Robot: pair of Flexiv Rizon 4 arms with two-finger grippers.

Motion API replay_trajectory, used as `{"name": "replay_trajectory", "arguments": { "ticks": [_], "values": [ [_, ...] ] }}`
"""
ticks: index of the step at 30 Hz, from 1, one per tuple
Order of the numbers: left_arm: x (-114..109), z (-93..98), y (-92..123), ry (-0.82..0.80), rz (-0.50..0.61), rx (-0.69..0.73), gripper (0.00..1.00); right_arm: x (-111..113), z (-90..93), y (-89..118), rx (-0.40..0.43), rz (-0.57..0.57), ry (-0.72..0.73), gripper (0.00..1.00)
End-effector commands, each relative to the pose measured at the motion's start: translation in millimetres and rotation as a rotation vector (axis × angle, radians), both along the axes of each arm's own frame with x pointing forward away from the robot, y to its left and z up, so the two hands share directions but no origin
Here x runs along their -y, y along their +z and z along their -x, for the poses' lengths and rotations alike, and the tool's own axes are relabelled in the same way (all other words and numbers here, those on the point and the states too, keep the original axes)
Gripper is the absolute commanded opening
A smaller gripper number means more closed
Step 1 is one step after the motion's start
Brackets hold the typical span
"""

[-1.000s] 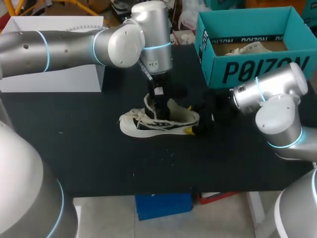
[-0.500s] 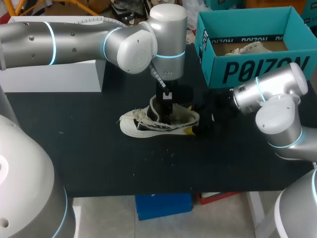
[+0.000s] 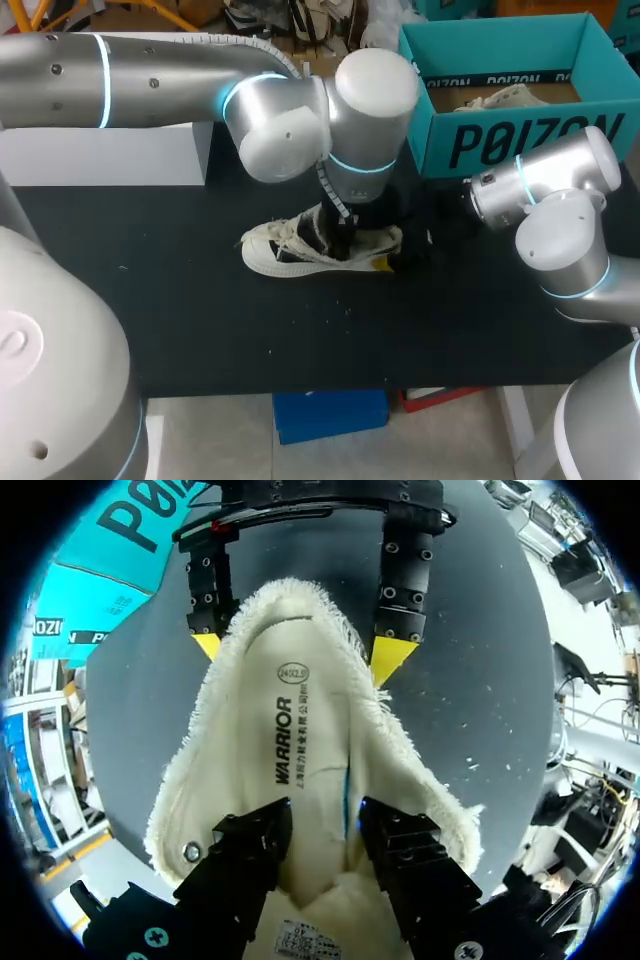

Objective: Take the shoe out of the shoebox, open the shoe tongue, remove and reinsert the insole, then place the shoe into the shoebox

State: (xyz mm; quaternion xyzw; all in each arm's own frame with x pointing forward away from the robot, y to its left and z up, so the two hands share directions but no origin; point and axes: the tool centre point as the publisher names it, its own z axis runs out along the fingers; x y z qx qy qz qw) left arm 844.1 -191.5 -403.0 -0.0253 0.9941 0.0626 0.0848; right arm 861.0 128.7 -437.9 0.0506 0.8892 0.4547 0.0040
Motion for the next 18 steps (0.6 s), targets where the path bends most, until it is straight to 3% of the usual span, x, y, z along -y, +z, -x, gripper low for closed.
{"name": "replay_trajectory", "arguments": {
  "ticks": [1,11,18],
  "values": [
    [-9,-10.0,-24,-0.020,0.004,0.147,0.44,0,-1.7,-2,-0.002,0.002,-0.002,0.00],
    [-28,-40.7,-36,-0.051,0.115,0.088,0.44,0,-1.7,-2,-0.002,0.002,-0.002,0.00],
    [-27,-39.6,-39,-0.070,0.127,0.064,0.45,0,-1.7,-2,-0.002,0.002,-0.002,0.00]
  ]
}}
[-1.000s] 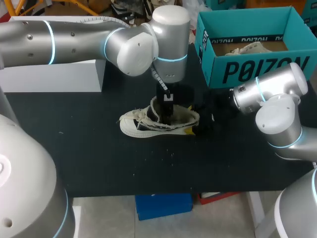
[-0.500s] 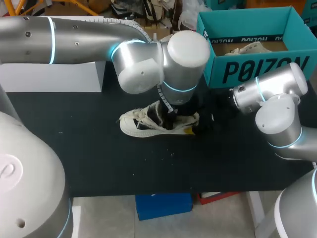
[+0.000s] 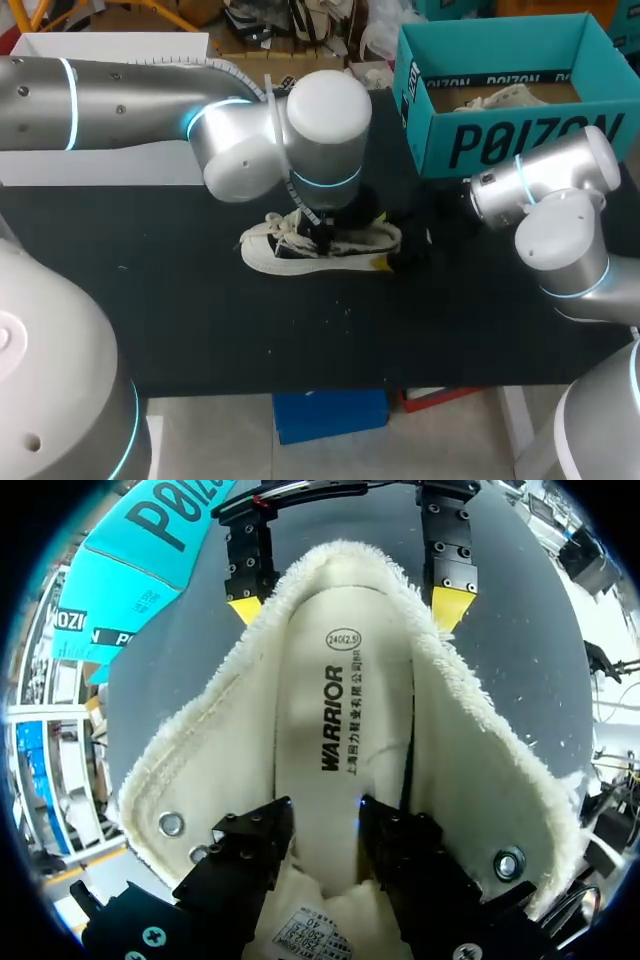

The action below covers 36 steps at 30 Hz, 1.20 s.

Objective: Take the shoe out of the shoebox, open the shoe tongue, remove and reinsert the insole, then place the shoe into the shoebox

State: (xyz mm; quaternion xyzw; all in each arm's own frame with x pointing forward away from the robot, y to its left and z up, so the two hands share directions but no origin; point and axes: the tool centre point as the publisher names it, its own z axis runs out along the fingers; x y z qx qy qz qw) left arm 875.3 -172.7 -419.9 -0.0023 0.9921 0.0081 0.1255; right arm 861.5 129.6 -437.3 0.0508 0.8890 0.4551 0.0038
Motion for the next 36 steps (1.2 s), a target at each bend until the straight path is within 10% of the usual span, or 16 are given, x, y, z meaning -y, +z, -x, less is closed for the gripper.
{"name": "replay_trajectory", "arguments": {
  "ticks": [1,6,9,36],
  "values": [
    [-7,-7.1,-21,-0.018,0.028,-0.030,0.45,1,-1.2,-3,-0.002,0.002,-0.001,0.00],
    [-6,-5.0,-13,-0.026,0.032,-0.098,0.42,1,-1.2,-3,-0.002,0.002,-0.001,0.00],
    [-5,-6.8,-4,-0.043,0.033,-0.194,0.00,1,-1.2,-3,-0.002,0.002,-0.001,0.00],
    [0,22.2,53,-0.114,0.038,-0.493,0.00,1,-1.2,-3,-0.002,0.002,-0.001,0.00]
  ]
}}
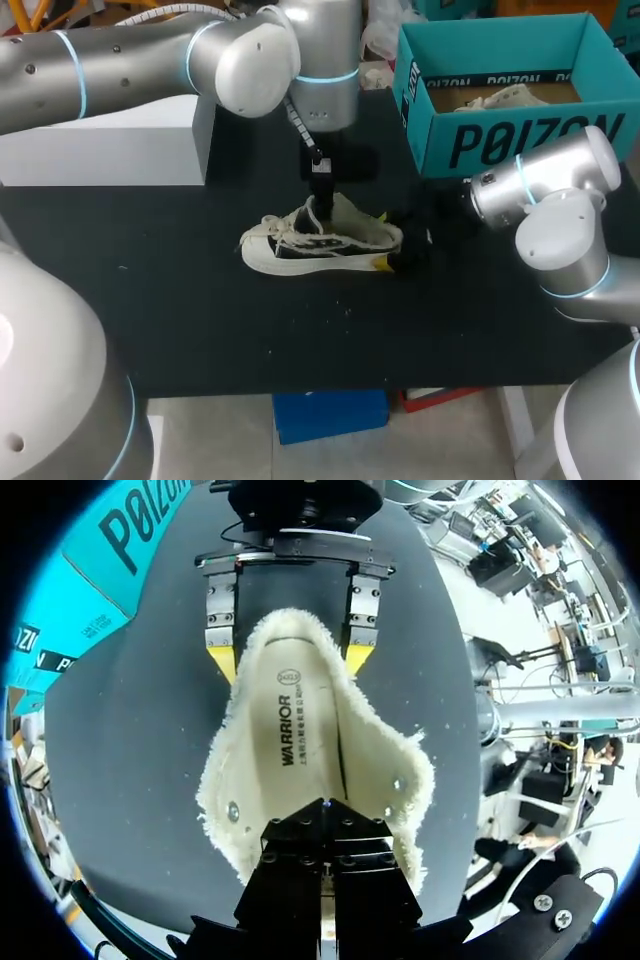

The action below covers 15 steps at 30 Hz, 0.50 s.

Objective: Take the shoe out of the shoebox, open the shoe tongue, remove and reinsert the insole, then place the shoe into the shoebox

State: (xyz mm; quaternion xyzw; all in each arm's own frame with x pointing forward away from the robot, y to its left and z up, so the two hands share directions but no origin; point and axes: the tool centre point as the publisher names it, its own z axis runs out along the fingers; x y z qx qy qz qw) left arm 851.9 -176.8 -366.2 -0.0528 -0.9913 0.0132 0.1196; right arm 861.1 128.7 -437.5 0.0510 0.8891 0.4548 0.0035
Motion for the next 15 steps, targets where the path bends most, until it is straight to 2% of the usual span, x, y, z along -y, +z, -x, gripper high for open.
{"name": "replay_trajectory", "arguments": {
  "ticks": [1,9,15],
  "values": [
    [-4.4,-1.1,-0.8,0.000,0.008,-0.002,0.00,0.5,-1.5,-2.7,-0.001,0.002,-0.001,0.00],
    [-4.4,-1.1,-0.8,0.000,0.008,-0.002,0.00,0.5,-1.5,-2.7,-0.001,0.002,-0.001,0.00],
    [0.7,-2.3,-10.0,0.060,0.008,0.004,0.00,0.5,-1.5,-2.7,-0.001,0.002,-0.001,0.00]
  ]
}}
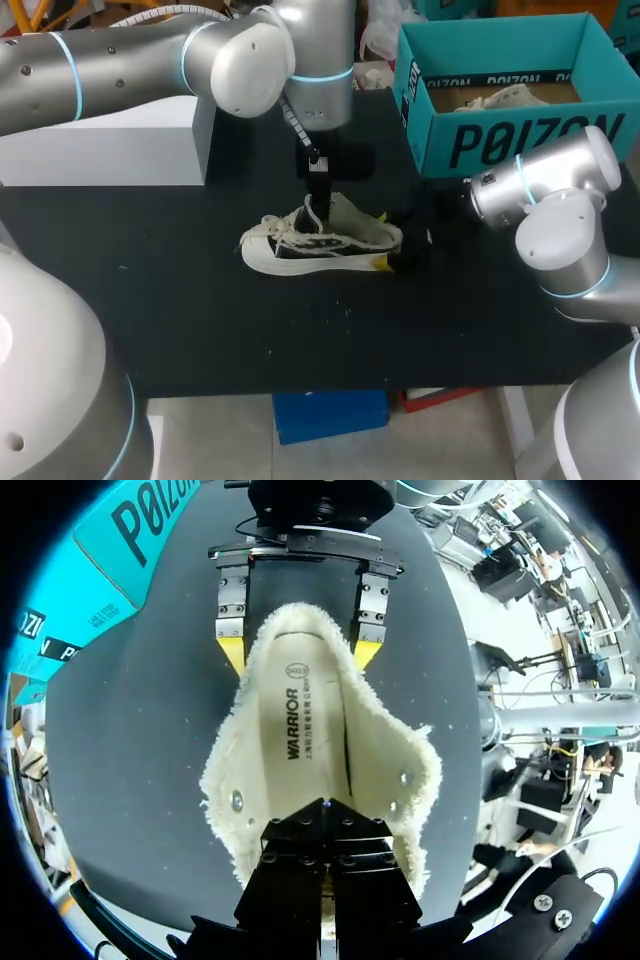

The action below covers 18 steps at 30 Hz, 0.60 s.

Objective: Take the shoe out of the shoebox, open the shoe tongue, remove and reinsert the insole, then place the shoe into the shoebox

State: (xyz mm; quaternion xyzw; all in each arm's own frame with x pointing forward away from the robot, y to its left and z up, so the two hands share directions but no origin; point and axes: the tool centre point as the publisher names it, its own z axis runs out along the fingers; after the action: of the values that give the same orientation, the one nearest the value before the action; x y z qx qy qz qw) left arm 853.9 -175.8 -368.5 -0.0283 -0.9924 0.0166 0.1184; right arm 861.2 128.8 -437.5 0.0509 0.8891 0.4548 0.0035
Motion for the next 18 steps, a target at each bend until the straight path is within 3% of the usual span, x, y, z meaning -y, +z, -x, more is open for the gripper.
{"name": "replay_trajectory", "arguments": {
  "ticks": [1,7,18],
  "values": [
    [2,-1.3,-8,0.022,0.000,0.008,0.00,0,-1.5,-3,-0.001,0.002,-0.001,0.00],
    [5,1.0,7,0.031,-0.032,0.046,0.00,0,-1.5,-3,-0.001,0.002,-0.001,0.00],
    [-4,10.7,13,0.039,-0.076,0.028,0.00,0,-1.5,-3,-0.001,0.002,-0.001,0.00]
  ]
}}
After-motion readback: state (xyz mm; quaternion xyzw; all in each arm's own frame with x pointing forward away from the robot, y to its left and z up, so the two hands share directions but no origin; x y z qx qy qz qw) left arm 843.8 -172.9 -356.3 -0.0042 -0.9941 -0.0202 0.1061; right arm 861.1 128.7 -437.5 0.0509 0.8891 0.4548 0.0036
